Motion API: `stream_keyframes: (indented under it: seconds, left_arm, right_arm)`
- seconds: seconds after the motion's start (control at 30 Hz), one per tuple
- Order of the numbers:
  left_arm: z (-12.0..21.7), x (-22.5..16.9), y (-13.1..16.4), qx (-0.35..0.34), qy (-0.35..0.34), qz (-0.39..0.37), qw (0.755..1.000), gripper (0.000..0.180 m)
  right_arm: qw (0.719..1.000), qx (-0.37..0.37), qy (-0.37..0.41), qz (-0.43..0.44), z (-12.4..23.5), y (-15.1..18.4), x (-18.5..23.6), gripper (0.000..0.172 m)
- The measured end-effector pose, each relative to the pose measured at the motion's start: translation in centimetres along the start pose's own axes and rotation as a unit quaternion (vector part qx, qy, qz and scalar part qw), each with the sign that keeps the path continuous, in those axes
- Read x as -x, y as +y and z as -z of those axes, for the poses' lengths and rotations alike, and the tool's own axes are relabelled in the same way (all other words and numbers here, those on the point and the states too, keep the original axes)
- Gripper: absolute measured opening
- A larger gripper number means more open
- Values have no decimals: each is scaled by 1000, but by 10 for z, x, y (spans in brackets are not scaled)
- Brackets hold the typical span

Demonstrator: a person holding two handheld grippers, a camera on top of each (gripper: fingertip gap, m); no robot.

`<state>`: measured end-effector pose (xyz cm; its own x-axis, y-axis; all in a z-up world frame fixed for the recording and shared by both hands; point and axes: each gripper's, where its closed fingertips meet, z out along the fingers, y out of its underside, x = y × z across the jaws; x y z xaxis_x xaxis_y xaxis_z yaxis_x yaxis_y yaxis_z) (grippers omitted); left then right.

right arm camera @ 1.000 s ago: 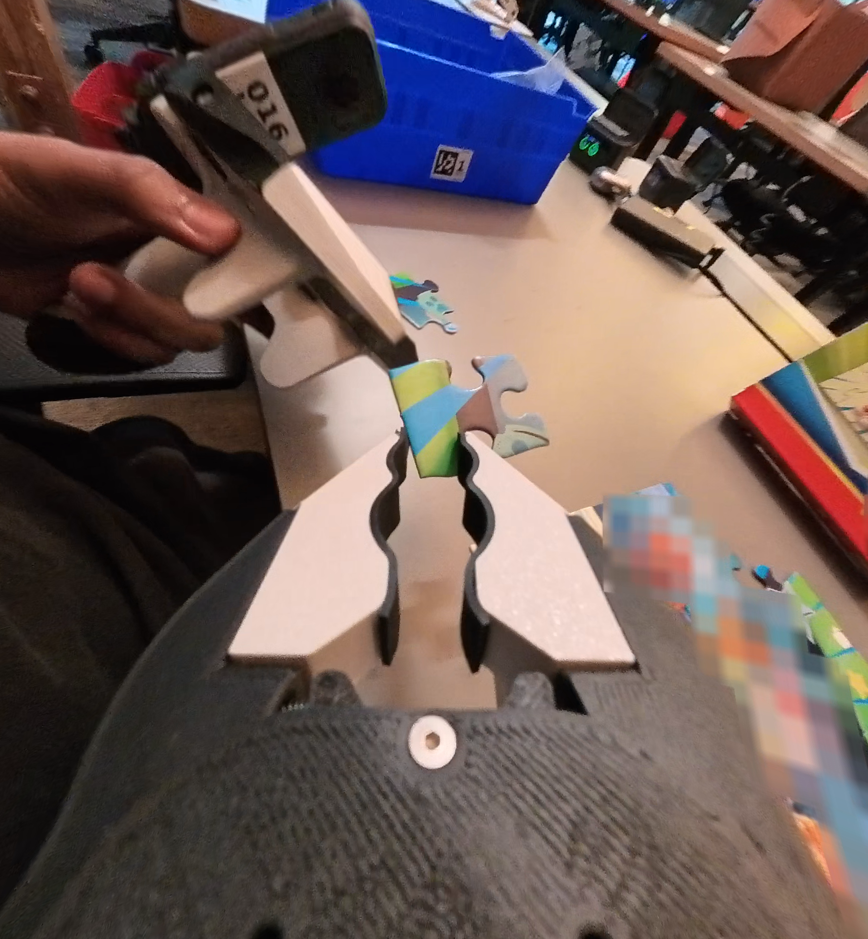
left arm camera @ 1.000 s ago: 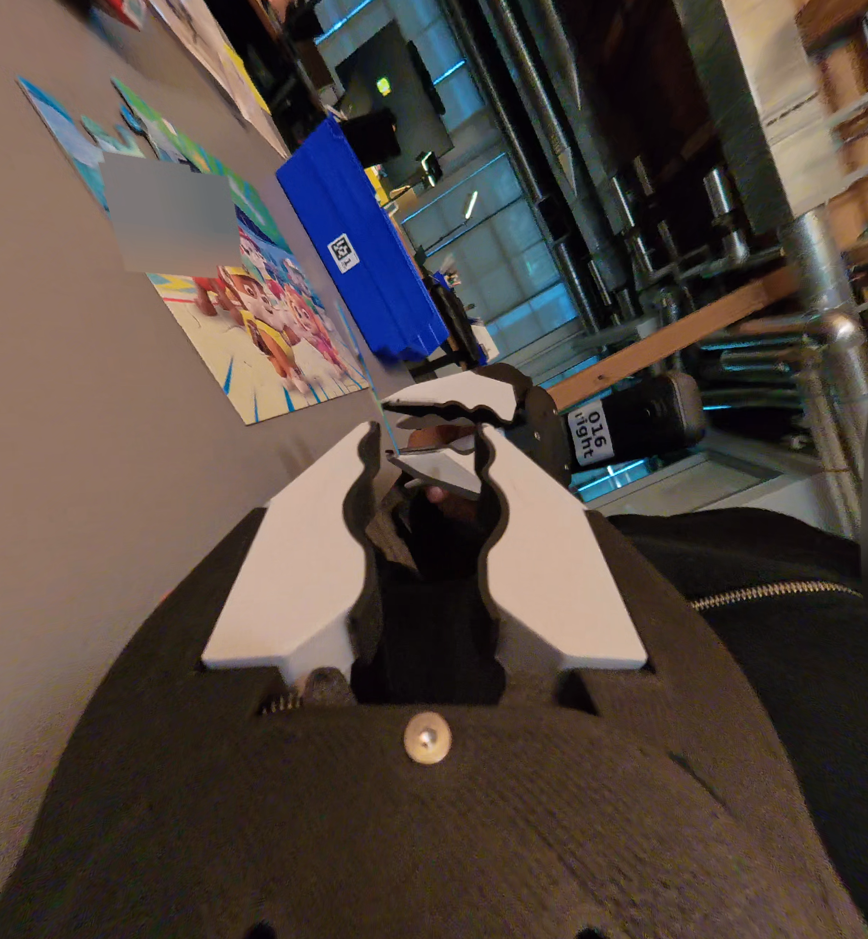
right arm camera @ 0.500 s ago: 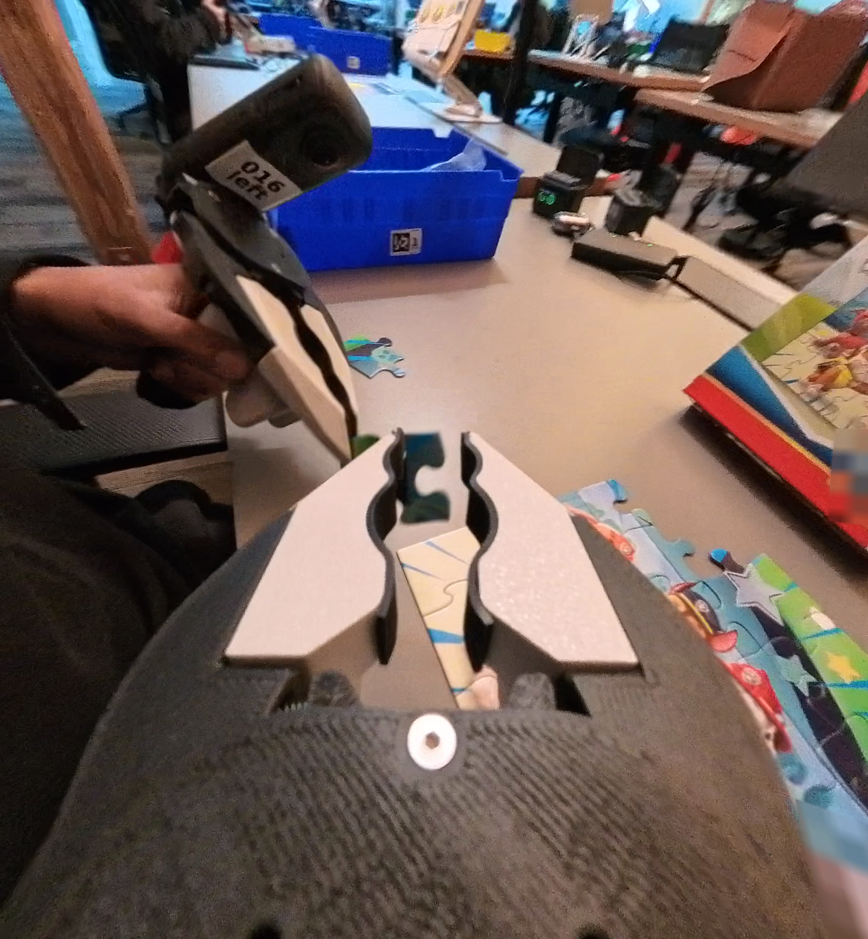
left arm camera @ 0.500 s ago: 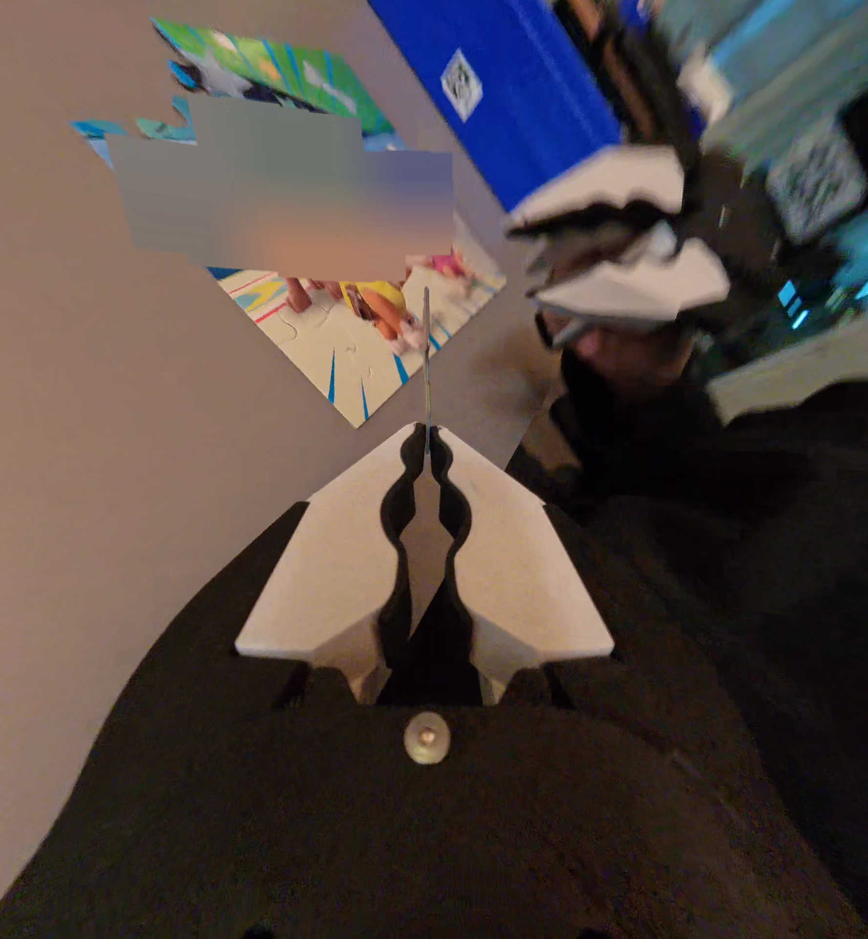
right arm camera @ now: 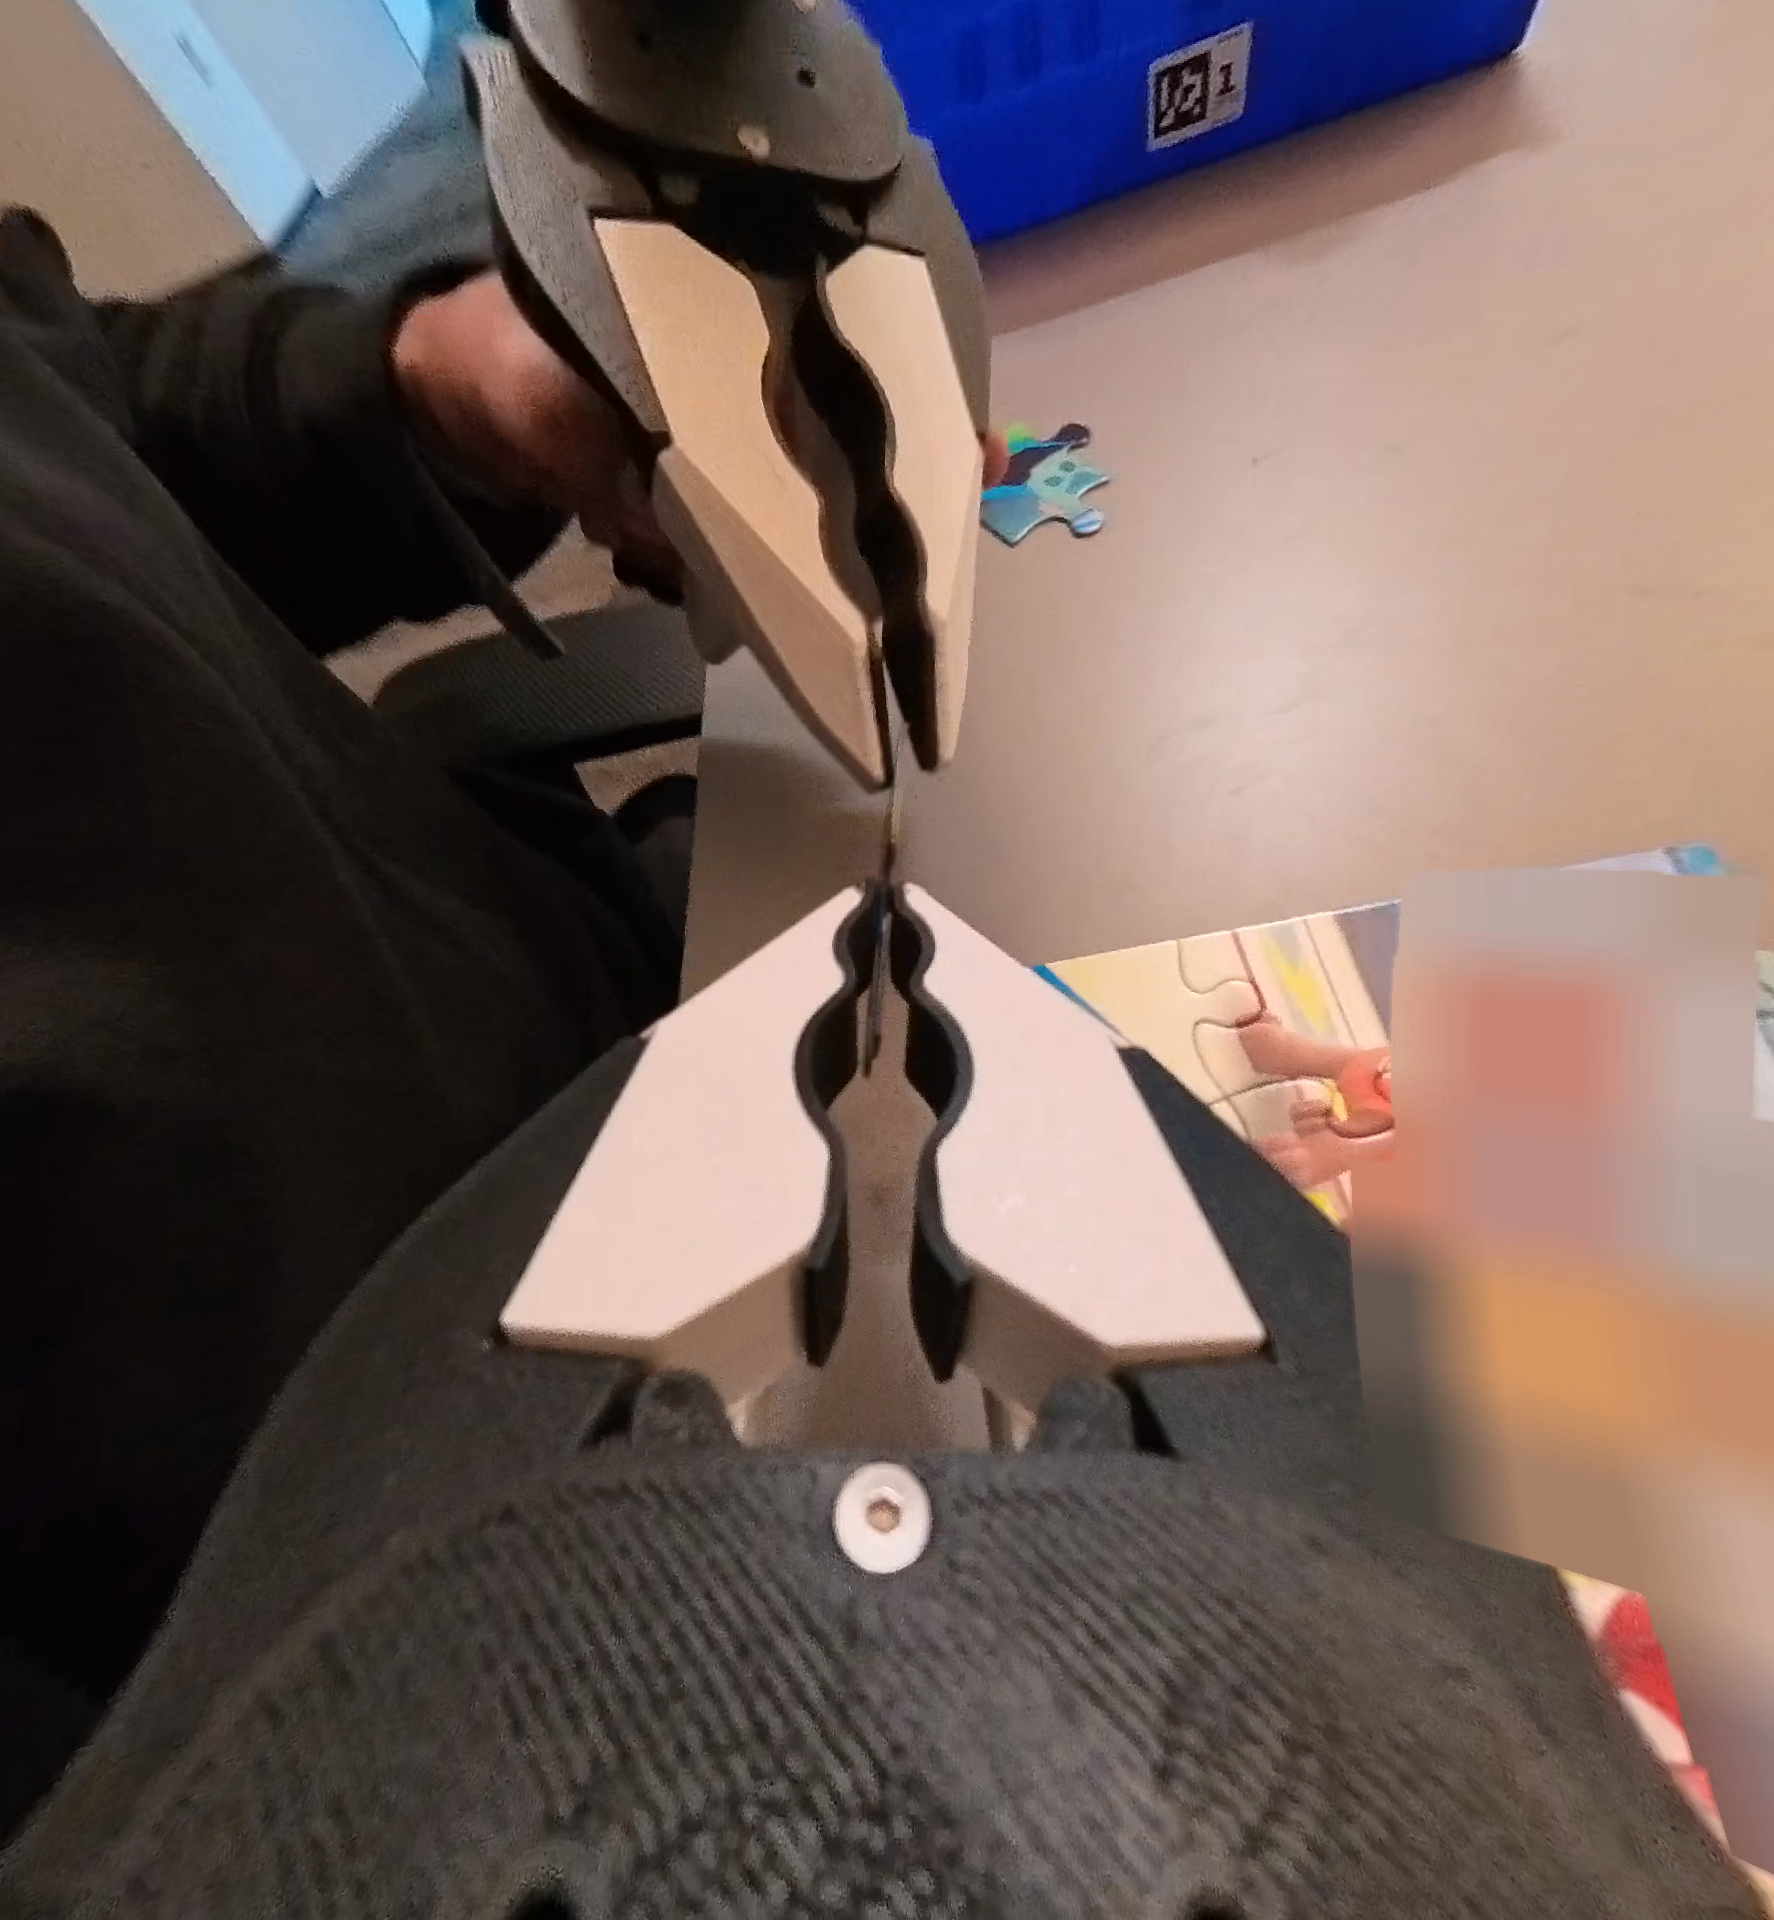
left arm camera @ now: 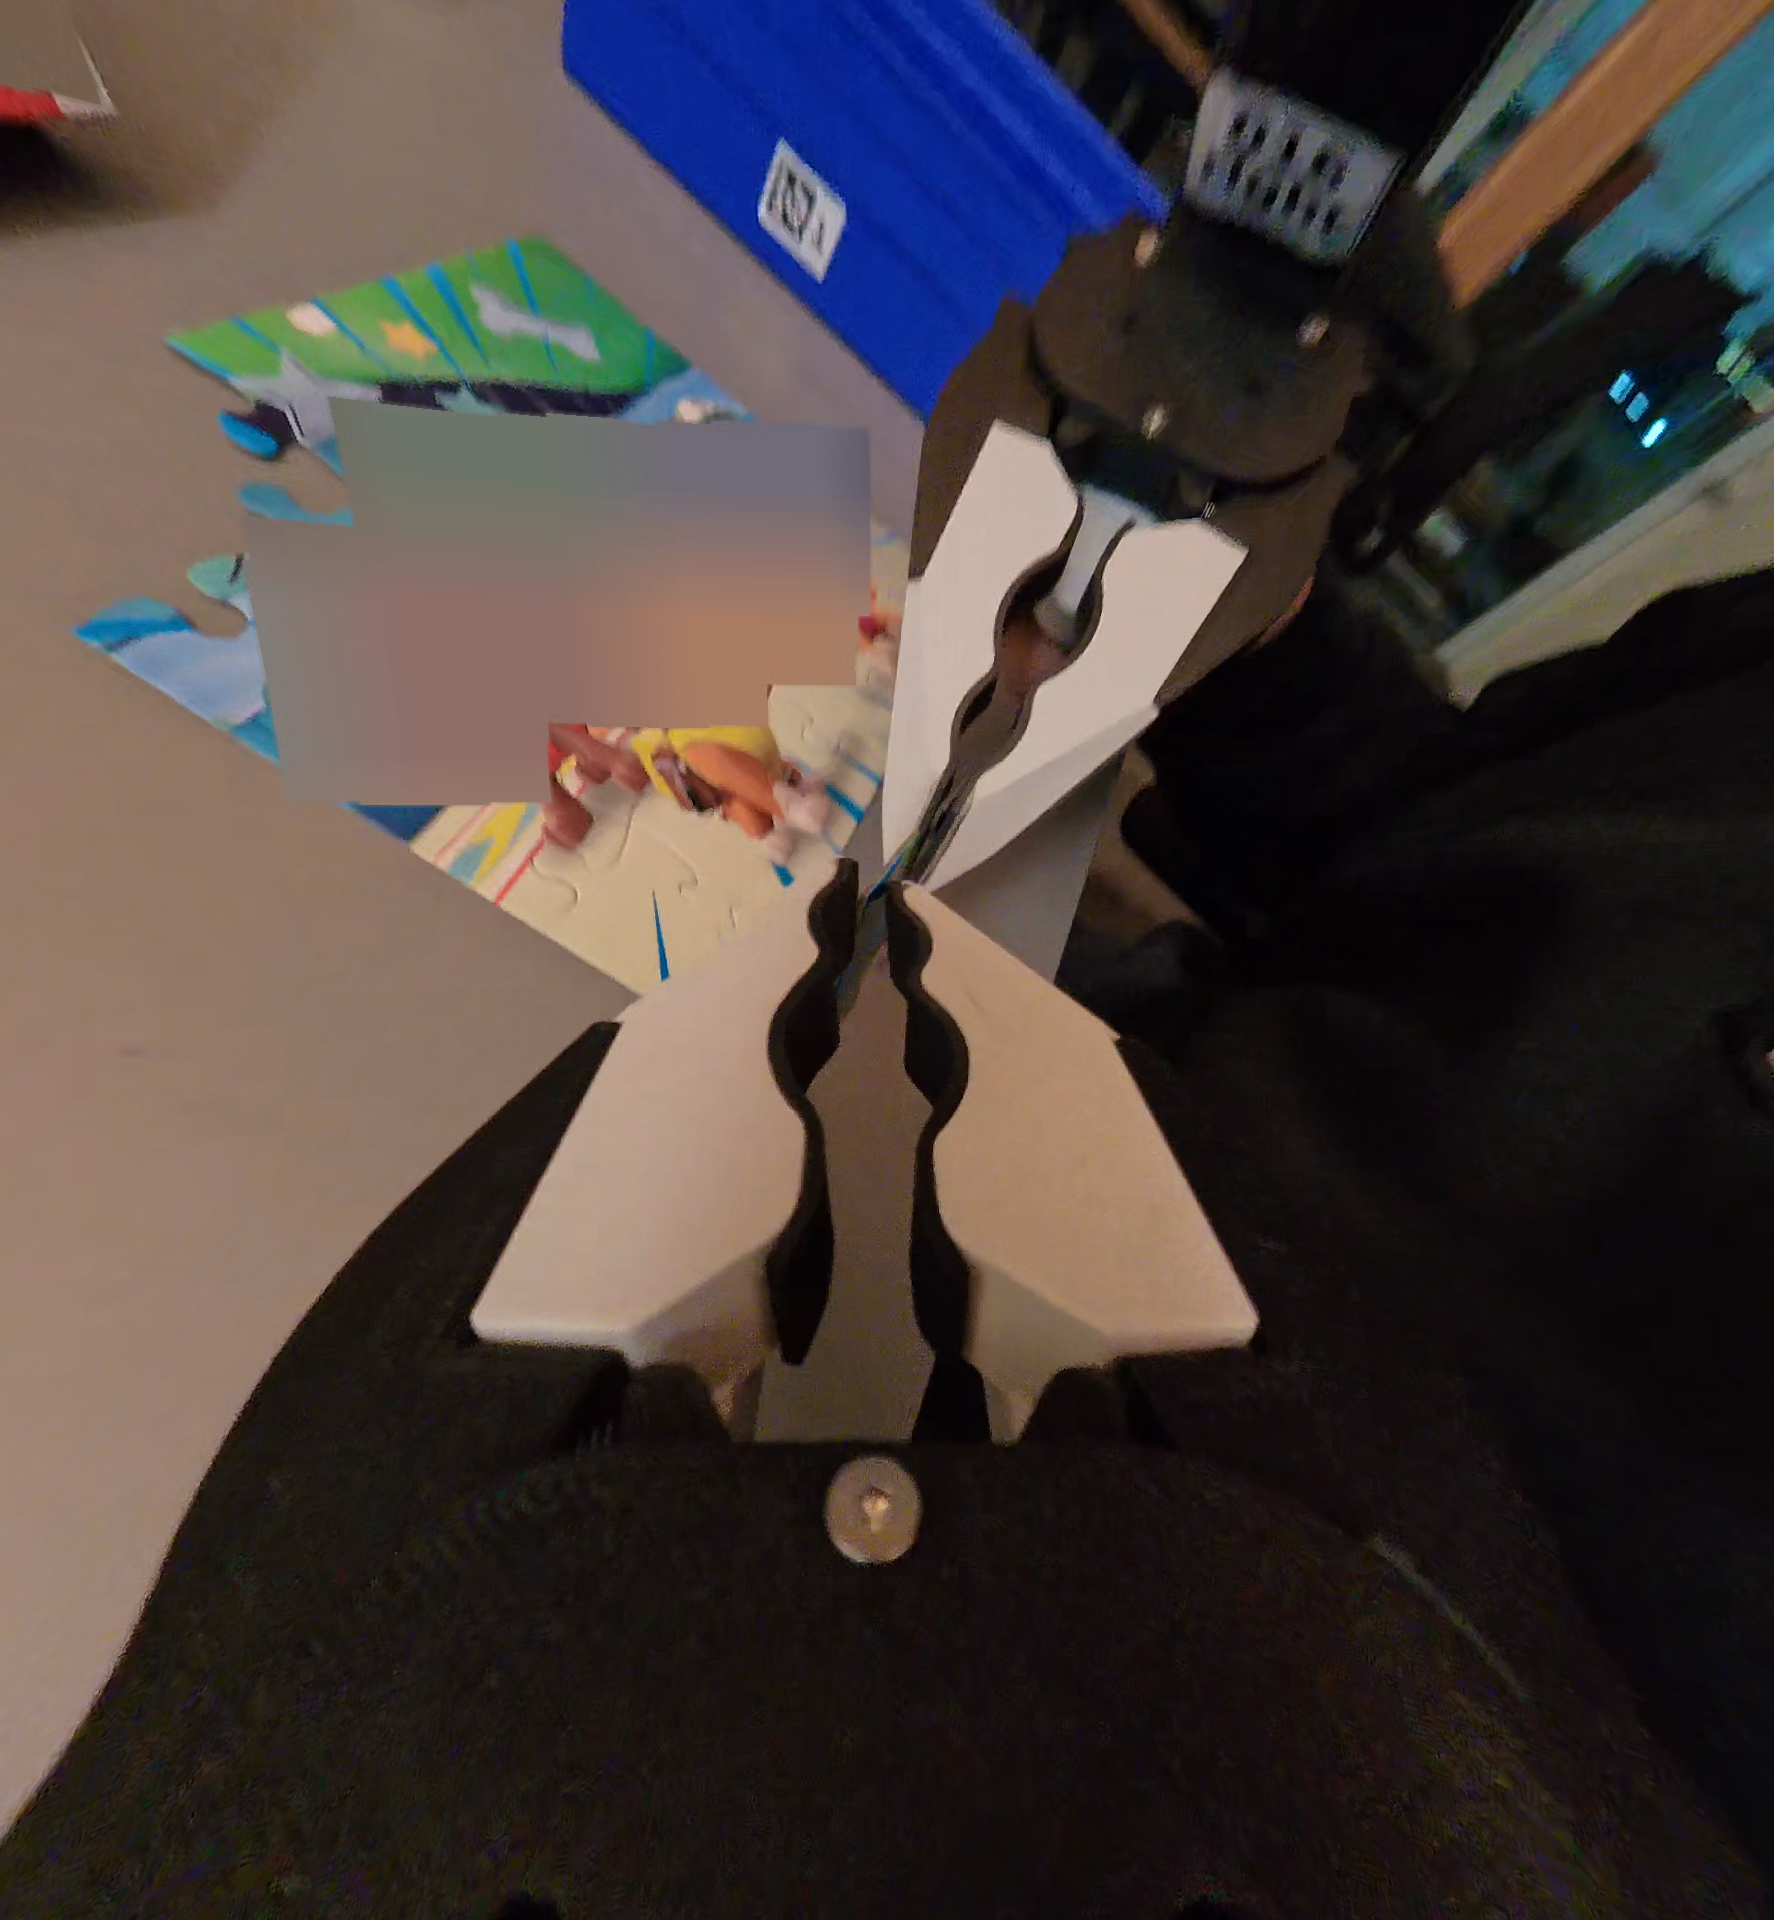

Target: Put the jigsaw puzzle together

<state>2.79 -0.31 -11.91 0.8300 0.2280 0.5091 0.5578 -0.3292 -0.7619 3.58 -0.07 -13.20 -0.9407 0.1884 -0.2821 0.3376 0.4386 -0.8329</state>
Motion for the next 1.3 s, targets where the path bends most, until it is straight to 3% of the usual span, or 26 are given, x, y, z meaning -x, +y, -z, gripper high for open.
stream_keyframes:
  seconds: [0.13,0.27,0.33,0.4,0.5,0.63,0.77,0.9,1.03,1.3]
  left_arm:
    - [1,6,-17,-63,23,28,997,20]
    - [-7,3,-20,-81,76,65,992,30]
    - [-10,-3,-26,-100,115,90,984,24]
    - [-10,-7,-36,-124,151,112,974,0]
    - [-11,-6,-45,-138,180,132,965,0]
    - [-17,8,-51,-127,153,126,972,0]
    - [-25,28,-61,-104,134,143,975,0]
    - [-36,49,-70,-69,116,162,978,0]
    - [-45,60,-76,-33,106,158,981,0]
    - [-59,66,-79,21,111,144,983,0]
  right_arm:
    - [991,-101,-8,-88,16,-14,-14,0]
    - [956,-230,-59,-174,39,-36,-19,0]
    - [947,-251,-78,-184,42,-37,-19,0]
    - [947,-255,-78,-177,42,-35,-20,0]
    - [949,-259,-70,-164,49,-36,-24,1]
    - [971,-207,16,-115,55,-20,-45,16]
    - [981,-142,129,-10,63,-8,-64,23]
    - [959,-64,238,138,75,-6,-78,30]
    - [911,43,314,263,77,-1,-92,31]
    - [889,138,297,319,60,11,-112,35]
